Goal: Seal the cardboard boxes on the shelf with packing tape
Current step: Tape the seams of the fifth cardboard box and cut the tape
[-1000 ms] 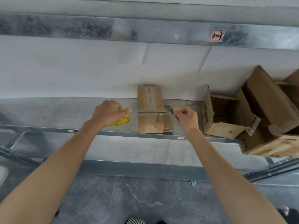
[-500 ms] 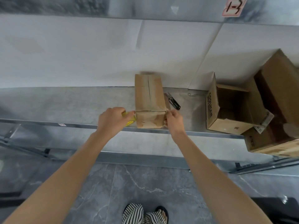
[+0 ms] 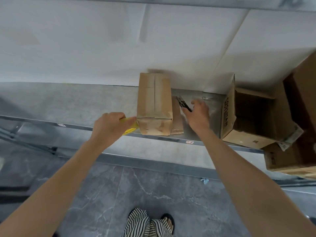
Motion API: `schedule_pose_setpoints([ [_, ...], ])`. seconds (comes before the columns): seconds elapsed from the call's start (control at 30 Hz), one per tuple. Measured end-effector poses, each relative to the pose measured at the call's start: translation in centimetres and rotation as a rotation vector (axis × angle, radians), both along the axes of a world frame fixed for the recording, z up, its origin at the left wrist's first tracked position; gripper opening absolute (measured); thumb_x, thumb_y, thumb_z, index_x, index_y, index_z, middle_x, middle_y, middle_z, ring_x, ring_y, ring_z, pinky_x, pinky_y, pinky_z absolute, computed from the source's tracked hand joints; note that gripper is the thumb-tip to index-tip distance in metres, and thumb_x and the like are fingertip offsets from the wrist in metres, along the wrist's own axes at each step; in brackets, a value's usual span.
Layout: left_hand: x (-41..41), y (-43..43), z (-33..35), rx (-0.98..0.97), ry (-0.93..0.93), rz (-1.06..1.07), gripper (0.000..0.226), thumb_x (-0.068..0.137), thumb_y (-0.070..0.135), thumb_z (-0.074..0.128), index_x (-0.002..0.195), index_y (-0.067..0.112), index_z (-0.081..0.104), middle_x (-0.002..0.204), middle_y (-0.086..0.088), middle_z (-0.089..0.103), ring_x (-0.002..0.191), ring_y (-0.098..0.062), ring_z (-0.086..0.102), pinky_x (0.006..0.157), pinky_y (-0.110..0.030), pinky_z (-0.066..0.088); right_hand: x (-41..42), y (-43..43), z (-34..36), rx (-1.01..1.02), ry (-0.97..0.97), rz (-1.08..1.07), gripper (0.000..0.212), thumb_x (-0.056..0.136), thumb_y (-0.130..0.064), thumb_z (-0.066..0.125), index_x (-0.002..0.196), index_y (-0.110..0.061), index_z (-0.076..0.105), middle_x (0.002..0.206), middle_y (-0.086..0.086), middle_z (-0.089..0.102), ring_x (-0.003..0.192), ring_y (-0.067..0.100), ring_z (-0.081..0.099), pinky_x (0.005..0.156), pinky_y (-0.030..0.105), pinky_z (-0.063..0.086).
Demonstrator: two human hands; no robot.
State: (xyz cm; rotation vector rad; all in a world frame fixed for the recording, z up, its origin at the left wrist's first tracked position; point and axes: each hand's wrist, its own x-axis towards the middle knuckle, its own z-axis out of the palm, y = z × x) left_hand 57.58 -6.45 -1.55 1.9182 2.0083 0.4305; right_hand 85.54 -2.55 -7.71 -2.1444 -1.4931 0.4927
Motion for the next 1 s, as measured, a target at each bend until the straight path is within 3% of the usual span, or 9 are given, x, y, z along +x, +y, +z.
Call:
schedule_pose_setpoints([
  [0.07,0.1,-0.1,-0.2,0.006,0.013,0.013,0.056,0.067,0.064,0.041,0.058,0.01,0.052,0.051,-0.001,0.046,0.051,-0.017,0.041,0.05,-0.026,0.031,-0.1,1.1,-0.3,-0.078,-0.099,0.03,0.045,0.087,-0.045,0.061,0.115,-0.011,0.056,0.128,0.011,0.048,0.117,0.03,0.044,0.093,0.04,0.038],
  [0.17,0.3,-0.3,-0.1,0.011,0.027,0.019,0.057,0.068,0.064,0.04,0.058,0.009,0.053,0.051,-0.002,0.047,0.052,-0.018,0.042,0.05,-0.026,0.03,-0.3,2.2,-0.2,-0.111,-0.115,0.032,0.04,0.089,-0.041,0.059,0.11,-0.007,0.06,0.124,0.015,0.051,0.116,0.034,0.046,0.093,0.04,0.04],
  [0.3,0.6,-0.5,0.2,-0.009,0.035,0.007,0.055,0.07,0.064,0.041,0.06,0.012,0.056,0.054,-0.002,0.052,0.052,-0.015,0.045,0.05,-0.025,0.029,0.0,1.8,0.6,-0.089,0.017,-0.054,0.028,0.091,-0.031,0.059,0.101,-0.006,0.064,0.109,0.014,0.061,0.099,0.031,0.057,0.074,0.032,0.044],
  [0.43,0.9,-0.3,0.5,0.01,0.019,-0.054,0.053,0.084,0.057,0.05,0.06,0.01,0.053,0.056,-0.005,0.054,0.052,-0.016,0.045,0.05,-0.026,0.028,-0.3,-0.2,3.7,0.113,0.356,-0.198,0.016,0.094,-0.026,0.056,0.102,-0.012,0.056,0.092,0.0,0.061,0.079,0.012,0.057,0.054,0.016,0.035],
  [0.53,1.3,0.0,0.8,0.042,-0.006,-0.129,0.057,0.083,0.062,0.045,0.06,0.01,0.052,0.055,-0.004,0.051,0.052,-0.017,0.044,0.051,-0.026,0.027,-2.4,-1.8,7.9,0.364,0.446,-0.211,0.009,0.094,-0.023,0.053,0.101,-0.016,0.052,0.081,-0.015,0.053,0.07,-0.003,0.05,0.053,0.004,0.036],
  [0.63,1.8,0.4,0.8,-0.021,-0.023,-0.198,0.059,0.079,0.066,0.04,0.065,0.011,0.057,0.056,-0.002,0.058,0.056,-0.016,0.053,0.051,-0.026,0.031,-6.6,-3.2,10.9,0.508,0.467,-0.088,0.013,0.097,-0.017,0.046,0.105,-0.012,0.055,0.078,-0.013,0.055,0.066,-0.001,0.051,0.055,0.01,0.037],
  [0.73,2.1,1.1,0.8,-0.206,-0.125,-0.288,0.05,0.078,0.059,0.042,0.063,0.014,0.056,0.047,0.004,0.059,0.056,-0.014,0.058,0.054,-0.025,0.037,-10.7,-4.0,11.5,0.369,0.37,0.086,0.02,0.098,-0.015,0.041,0.107,-0.006,0.056,0.086,0.001,0.058,0.074,0.016,0.049,0.058,0.021,0.029],
  [0.87,1.7,2.0,1.4,-0.422,-0.342,-0.544,0.009,0.082,0.026,0.051,0.083,0.021,0.058,0.058,0.005,0.066,0.053,-0.01,0.061,0.054,-0.022,0.044,-11.4,-4.1,10.7,0.126,0.321,0.046,0.018,0.098,-0.019,0.039,0.096,-0.018,0.057,0.081,-0.002,0.053,0.073,0.014,0.046,0.052,0.016,0.031],
  [1.0,1.3,2.3,1.7,-0.642,-0.602,-0.713,0.014,0.083,0.018,0.058,0.097,0.016,0.061,0.06,-0.002,0.066,0.047,-0.015,0.058,0.048,-0.02,0.046,-11.7,-4.4,10.2,0.129,0.299,-0.022,0.019,0.098,-0.022,0.041,0.104,-0.019,0.059,0.089,-0.004,0.055,0.079,0.011,0.049,0.055,0.017,0.031],
])
